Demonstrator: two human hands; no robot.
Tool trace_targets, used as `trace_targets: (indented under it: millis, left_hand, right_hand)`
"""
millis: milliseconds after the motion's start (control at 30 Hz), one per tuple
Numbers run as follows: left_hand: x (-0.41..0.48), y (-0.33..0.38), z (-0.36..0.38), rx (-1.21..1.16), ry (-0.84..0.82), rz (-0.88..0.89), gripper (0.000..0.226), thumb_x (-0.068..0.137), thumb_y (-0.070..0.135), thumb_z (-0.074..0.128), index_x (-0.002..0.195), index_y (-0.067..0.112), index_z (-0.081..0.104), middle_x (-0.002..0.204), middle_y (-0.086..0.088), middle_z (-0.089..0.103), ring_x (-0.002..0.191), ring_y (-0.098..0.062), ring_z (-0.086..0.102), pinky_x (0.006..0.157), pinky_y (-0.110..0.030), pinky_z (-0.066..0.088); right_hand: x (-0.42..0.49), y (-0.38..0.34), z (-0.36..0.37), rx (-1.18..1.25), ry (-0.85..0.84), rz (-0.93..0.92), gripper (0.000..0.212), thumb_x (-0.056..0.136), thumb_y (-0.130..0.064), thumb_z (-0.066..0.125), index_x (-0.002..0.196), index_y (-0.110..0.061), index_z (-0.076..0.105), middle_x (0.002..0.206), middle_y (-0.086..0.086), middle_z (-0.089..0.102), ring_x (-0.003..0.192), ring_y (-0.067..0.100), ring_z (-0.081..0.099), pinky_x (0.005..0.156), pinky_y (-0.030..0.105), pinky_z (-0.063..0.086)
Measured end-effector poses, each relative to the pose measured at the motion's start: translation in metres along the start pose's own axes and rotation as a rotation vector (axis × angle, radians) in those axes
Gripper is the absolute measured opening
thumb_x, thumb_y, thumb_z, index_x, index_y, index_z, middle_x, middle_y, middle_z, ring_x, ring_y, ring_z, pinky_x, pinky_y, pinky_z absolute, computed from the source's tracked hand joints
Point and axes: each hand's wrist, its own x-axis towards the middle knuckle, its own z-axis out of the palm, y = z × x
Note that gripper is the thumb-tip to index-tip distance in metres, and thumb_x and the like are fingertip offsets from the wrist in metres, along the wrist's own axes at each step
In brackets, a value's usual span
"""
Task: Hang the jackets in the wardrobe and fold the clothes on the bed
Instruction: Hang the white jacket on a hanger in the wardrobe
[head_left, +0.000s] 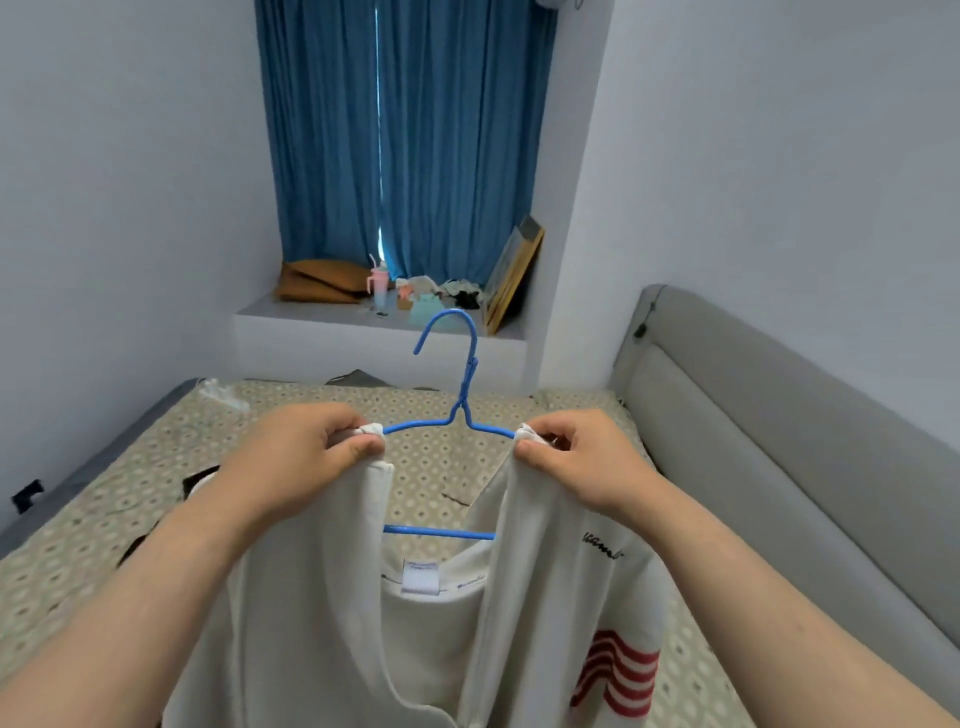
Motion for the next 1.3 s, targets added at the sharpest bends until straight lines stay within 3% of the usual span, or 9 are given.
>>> trace_targets:
  millis: [133,233,467,633,733,900,1033,1167,1300]
  left_hand:
    - [0.046,0.012,0.065,-0.034,-0.121,0.015,0.02,0.09,0.039,0.068,0.073,0.047,0.059,0.074,0.022,0.062,0.07,-0.001,0.057,0.067,-0.033,0.046]
    - [0.075,0.008,0.121,-0.056,-0.214,-0.049,0.017,0.089,0.042,0.064,0.075,0.034,0.059,0.074,0.018,0.062,0.071,-0.007,0.059,0.071,-0.037,0.049]
    - [0.112,-0.022,0.254,-0.057,-0.406,-0.226,0.026,0.089,0.033,0.067,0.068,0.028,0.052,0.067,0.009,0.059,0.072,-0.008,0.057,0.072,-0.033,0.046]
    - [0.128,-0.041,0.321,-0.08,-0.402,-0.301,0.011,0.091,0.03,0.065,0.082,0.024,0.063,0.073,0.007,0.062,0.076,-0.01,0.057,0.072,-0.03,0.042]
    - [0.145,-0.058,0.356,-0.06,-0.372,-0.315,0.017,0.092,0.029,0.065,0.084,0.014,0.064,0.076,0.0,0.064,0.078,-0.018,0.058,0.07,-0.032,0.04]
    - [0.168,-0.101,0.418,-0.086,-0.374,-0.329,0.024,0.092,0.027,0.066,0.071,0.02,0.055,0.067,0.003,0.056,0.073,-0.021,0.054,0.07,-0.037,0.041]
    - [0.174,-0.143,0.47,-0.111,-0.407,-0.355,0.021,0.092,0.025,0.066,0.077,0.013,0.059,0.07,0.001,0.059,0.074,-0.023,0.056,0.071,-0.039,0.043]
    - [0.18,-0.183,0.529,-0.076,-0.414,-0.298,0.027,0.092,0.024,0.067,0.072,0.025,0.049,0.065,0.007,0.049,0.074,-0.025,0.052,0.066,-0.036,0.037]
    - [0.198,-0.227,0.591,0.013,-0.394,-0.201,0.033,0.09,0.039,0.052,0.071,0.013,0.056,0.066,0.001,0.055,0.07,-0.027,0.053,0.066,-0.04,0.042]
  right_hand:
    - [0.011,0.065,-0.019,-0.028,-0.013,0.113,0.024,0.091,-0.022,0.067,0.069,-0.015,0.066,0.055,-0.014,0.047,0.053,-0.001,0.04,0.053,0.017,0.032]
    - [0.023,0.122,-0.021,-0.022,-0.085,0.186,0.028,0.091,-0.02,0.067,0.065,-0.028,0.061,0.055,-0.02,0.052,0.054,-0.006,0.044,0.056,0.015,0.035]
    - [0.041,0.258,0.011,-0.064,-0.3,0.339,0.021,0.094,-0.029,0.063,0.084,-0.011,0.069,0.08,-0.002,0.062,0.076,0.008,0.052,0.07,0.027,0.039]
    - [0.054,0.325,0.042,-0.04,-0.308,0.408,0.03,0.094,-0.026,0.062,0.067,-0.016,0.052,0.064,-0.005,0.049,0.062,0.007,0.043,0.059,0.025,0.032]
    - [0.064,0.358,0.061,0.0,-0.261,0.446,0.027,0.094,-0.025,0.062,0.071,-0.011,0.058,0.067,-0.002,0.056,0.063,0.006,0.047,0.059,0.02,0.035]
    - [0.081,0.412,0.1,0.023,-0.199,0.529,0.019,0.094,-0.03,0.064,0.076,-0.033,0.058,0.074,-0.016,0.06,0.071,-0.005,0.053,0.063,0.009,0.037]
    - [0.086,0.462,0.143,0.031,-0.197,0.59,0.013,0.095,-0.032,0.063,0.093,-0.022,0.07,0.087,-0.011,0.066,0.081,0.005,0.058,0.066,0.008,0.037]
    - [0.089,0.512,0.186,0.017,-0.15,0.584,0.016,0.096,-0.028,0.06,0.081,-0.023,0.064,0.077,-0.009,0.063,0.076,0.006,0.056,0.065,0.019,0.036]
    - [0.096,0.575,0.231,-0.053,-0.088,0.544,0.032,0.098,-0.026,0.054,0.069,-0.015,0.048,0.064,-0.002,0.049,0.065,0.016,0.048,0.066,0.036,0.04]
